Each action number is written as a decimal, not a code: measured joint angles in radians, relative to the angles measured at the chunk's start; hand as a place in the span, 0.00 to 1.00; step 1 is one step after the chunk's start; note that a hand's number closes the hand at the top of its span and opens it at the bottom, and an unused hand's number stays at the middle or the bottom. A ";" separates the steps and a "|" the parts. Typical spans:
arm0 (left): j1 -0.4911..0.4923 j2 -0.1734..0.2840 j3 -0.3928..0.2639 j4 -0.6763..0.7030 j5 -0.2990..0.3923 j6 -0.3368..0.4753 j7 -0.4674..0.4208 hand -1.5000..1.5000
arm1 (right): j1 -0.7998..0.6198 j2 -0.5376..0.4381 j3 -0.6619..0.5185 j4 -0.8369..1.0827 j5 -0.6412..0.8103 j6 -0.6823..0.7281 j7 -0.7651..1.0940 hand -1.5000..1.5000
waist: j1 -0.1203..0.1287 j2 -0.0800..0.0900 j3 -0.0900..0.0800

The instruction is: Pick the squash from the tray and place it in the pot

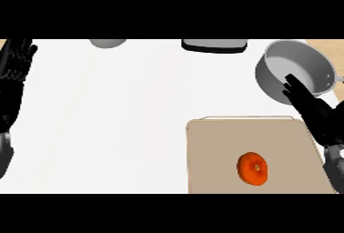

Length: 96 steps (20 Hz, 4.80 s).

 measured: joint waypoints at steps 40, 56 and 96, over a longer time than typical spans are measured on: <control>0.203 -0.078 -0.053 0.196 -0.118 0.088 0.401 0.50 | 0.317 -0.088 0.417 -0.923 0.938 0.125 0.939 0.00 | -0.032 0.024 0.026; 0.193 -0.127 0.000 0.209 -0.169 0.051 0.409 0.50 | 0.266 0.068 0.369 -0.781 0.910 0.220 0.935 0.00 | -0.039 0.023 0.029; 0.216 -0.256 0.174 0.146 -0.322 -0.113 0.434 0.50 | 0.223 0.349 0.206 -0.307 1.120 0.275 0.654 1.00 | -0.040 0.021 0.027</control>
